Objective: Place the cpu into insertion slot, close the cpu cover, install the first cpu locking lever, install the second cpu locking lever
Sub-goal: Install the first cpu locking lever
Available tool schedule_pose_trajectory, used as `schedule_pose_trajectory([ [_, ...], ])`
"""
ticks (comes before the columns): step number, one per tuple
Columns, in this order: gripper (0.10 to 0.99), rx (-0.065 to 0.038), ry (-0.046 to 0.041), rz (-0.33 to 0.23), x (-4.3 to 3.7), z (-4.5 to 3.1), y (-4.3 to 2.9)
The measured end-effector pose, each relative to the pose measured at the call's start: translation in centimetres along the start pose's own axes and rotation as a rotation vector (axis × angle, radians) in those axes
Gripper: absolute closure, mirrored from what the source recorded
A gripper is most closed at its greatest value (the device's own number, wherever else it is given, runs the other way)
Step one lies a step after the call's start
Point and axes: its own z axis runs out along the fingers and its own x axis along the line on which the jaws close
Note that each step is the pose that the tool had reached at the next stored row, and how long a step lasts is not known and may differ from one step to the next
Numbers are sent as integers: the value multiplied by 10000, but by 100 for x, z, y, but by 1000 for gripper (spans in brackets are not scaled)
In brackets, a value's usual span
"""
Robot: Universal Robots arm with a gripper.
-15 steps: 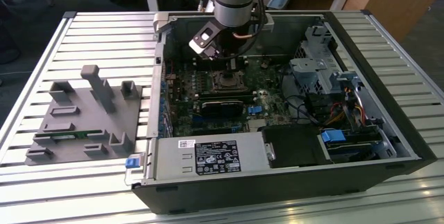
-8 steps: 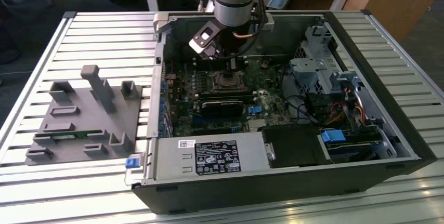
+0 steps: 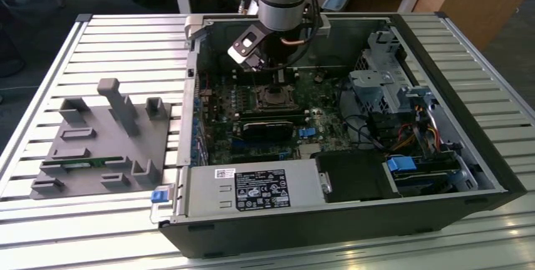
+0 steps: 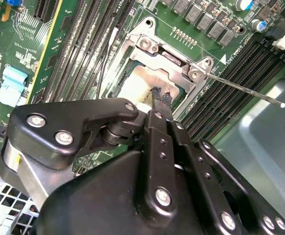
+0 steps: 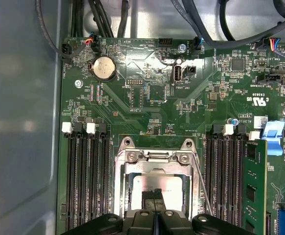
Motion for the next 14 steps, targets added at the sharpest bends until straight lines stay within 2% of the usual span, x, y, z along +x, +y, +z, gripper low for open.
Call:
schedule_pose_trajectory([
  [14, 980, 2, -4, 0, 0, -25, 0],
])
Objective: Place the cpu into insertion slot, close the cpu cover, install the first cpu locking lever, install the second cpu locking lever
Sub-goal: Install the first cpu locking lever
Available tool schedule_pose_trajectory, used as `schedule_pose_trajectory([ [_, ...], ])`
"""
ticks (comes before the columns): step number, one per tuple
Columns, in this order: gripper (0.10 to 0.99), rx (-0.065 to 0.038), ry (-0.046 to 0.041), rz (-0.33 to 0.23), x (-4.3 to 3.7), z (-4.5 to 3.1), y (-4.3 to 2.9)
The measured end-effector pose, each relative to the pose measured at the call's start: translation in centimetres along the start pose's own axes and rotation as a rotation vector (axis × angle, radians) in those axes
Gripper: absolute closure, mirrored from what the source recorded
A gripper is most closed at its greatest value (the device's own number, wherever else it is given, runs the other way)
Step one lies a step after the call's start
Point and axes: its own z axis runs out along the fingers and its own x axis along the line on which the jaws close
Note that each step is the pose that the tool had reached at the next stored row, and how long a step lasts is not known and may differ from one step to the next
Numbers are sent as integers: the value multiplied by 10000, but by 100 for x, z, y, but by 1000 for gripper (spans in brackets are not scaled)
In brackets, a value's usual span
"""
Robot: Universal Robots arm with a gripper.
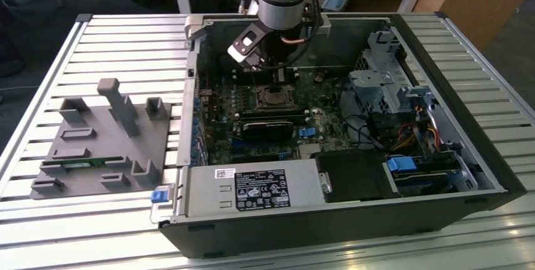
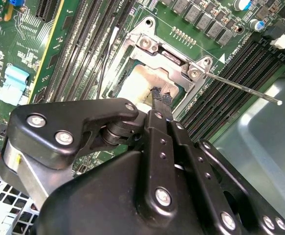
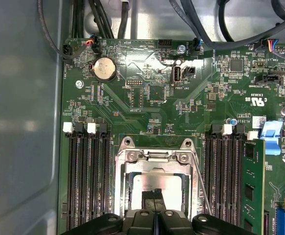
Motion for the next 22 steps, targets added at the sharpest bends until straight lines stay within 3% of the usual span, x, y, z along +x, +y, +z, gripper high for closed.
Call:
schedule_pose_trajectory([
  [22, 980, -2, 2, 5, 1, -50, 1],
])
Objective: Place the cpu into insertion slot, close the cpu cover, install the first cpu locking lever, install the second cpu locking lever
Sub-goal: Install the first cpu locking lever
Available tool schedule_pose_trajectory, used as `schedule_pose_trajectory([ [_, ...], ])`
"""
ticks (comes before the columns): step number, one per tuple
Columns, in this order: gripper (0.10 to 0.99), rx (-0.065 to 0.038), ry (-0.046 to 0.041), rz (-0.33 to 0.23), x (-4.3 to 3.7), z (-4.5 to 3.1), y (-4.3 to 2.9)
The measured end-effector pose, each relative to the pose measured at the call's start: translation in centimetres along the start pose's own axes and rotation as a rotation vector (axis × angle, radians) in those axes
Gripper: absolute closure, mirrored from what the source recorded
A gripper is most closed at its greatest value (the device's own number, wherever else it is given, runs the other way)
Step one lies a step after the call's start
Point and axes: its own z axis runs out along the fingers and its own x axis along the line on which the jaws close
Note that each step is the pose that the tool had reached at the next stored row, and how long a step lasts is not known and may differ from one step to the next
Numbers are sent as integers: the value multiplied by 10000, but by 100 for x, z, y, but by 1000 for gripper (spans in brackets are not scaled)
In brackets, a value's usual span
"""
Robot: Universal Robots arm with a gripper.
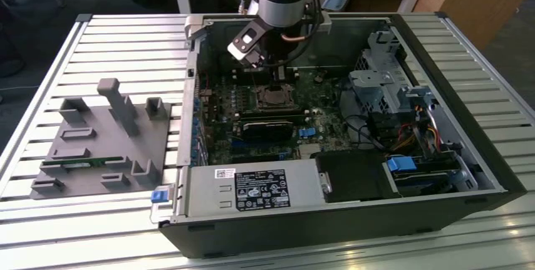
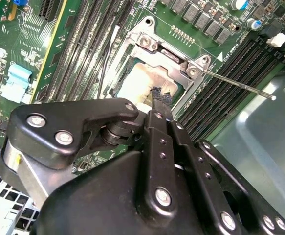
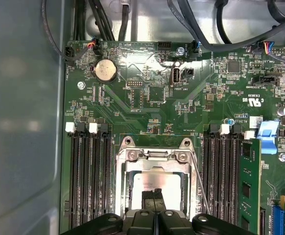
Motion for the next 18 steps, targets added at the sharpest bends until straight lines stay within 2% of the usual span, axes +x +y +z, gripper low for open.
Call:
schedule_pose_trajectory([
  [18, 980, 1, -2, 1, 1, -72, 2],
])
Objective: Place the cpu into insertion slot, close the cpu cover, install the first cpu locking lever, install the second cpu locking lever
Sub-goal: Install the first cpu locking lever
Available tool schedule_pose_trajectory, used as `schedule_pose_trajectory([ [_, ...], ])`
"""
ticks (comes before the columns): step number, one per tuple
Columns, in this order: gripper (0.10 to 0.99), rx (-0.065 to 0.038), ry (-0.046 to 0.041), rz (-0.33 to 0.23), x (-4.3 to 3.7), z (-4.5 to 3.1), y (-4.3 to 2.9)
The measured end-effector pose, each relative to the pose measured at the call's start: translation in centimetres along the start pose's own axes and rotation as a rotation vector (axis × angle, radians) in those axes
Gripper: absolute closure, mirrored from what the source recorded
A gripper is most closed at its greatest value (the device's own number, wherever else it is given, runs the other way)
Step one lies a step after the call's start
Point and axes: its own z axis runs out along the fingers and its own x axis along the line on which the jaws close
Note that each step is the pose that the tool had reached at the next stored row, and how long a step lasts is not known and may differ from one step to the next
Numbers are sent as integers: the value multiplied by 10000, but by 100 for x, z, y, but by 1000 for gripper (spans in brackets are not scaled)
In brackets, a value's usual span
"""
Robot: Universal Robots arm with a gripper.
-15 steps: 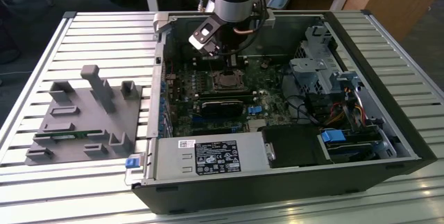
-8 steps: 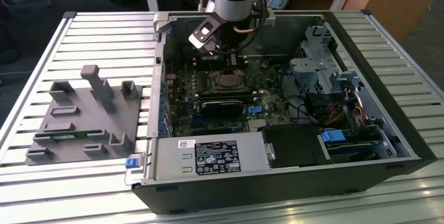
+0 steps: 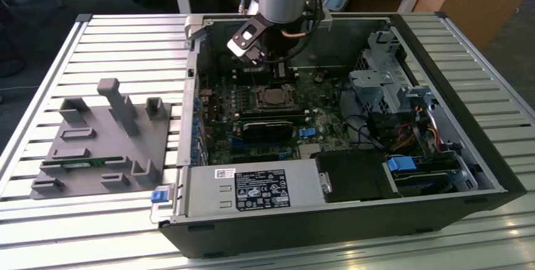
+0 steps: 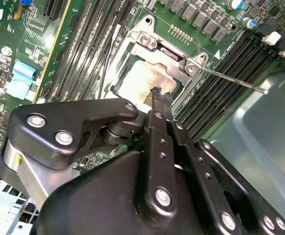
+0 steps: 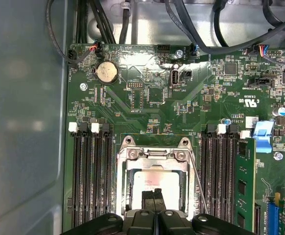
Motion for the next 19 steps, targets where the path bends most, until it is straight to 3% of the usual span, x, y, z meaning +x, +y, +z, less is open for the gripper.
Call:
schedule_pose_trajectory([
  [19, 980, 0, 1, 0, 2, -103, 2],
])
